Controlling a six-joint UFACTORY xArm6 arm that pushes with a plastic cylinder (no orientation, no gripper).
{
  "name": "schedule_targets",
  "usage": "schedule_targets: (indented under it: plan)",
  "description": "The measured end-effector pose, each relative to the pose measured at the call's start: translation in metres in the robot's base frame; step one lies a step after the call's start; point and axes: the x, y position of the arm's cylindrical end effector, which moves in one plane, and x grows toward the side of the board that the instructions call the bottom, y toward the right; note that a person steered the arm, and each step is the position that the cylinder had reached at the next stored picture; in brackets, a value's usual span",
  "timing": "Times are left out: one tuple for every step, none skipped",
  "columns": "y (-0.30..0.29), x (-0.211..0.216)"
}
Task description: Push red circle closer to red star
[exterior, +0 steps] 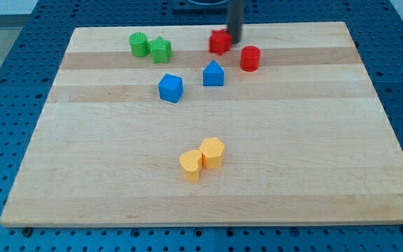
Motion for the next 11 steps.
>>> schedule_targets:
  plan:
    - [-0.004, -0.021]
    - [-0.014, -0.004]
    - [0.007, -0.013]
    - [0.070, -0.013]
    - [0.154, -0.001]
    - [0.122, 0.039]
    - [0.112, 0.070]
    - [0.125, 0.089]
    - [0.152, 0.109]
    - [0.134, 0.073]
    - [0.085, 0.068]
